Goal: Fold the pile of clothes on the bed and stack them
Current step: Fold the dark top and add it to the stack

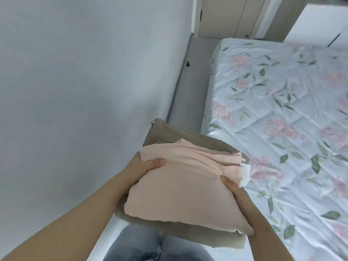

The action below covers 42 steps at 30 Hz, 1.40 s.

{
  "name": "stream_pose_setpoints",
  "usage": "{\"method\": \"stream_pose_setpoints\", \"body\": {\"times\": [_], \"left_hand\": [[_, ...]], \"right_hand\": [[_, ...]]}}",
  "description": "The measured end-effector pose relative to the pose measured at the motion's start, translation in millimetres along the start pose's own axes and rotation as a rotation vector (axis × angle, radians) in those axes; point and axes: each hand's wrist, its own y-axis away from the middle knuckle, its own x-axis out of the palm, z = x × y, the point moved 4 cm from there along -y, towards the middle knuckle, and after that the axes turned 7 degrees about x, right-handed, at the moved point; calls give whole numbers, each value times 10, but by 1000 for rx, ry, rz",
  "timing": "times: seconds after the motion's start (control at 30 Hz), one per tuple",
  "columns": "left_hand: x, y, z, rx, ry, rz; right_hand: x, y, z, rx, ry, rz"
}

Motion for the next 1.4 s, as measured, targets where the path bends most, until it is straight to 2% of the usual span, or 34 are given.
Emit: {"method": "stream_pose_setpoints", "body": {"times": [0.43, 0.73, 0.8, 0.93, 1.03, 1.27, 1.4], "left_hand": [[474, -2579, -973, -10, -181, 413], [1165, -4339, -1980, 20, -354, 665], [1378, -4640, -2116, 19, -397, 703], [1791, -5257, -2343, 10, -492, 759], [2020, -5666, -2526, 14, -548, 757], [2430, -6588, -2762, 8, -635, 842], [2823, -7247, -2870, -1, -698, 923]], "right_hand": [[-326, -949, 1123, -131, -289, -337], [-597, -1826, 2012, -85, -500, -587], [-742, -1983, 2213, -61, -534, -660], [-985, -2256, 2519, -155, -613, -569], [-1150, -2479, 2834, -104, -670, -642], [-1370, -3002, 3353, -171, -764, -736], [-1481, -3446, 3635, -109, -875, -842]]}}
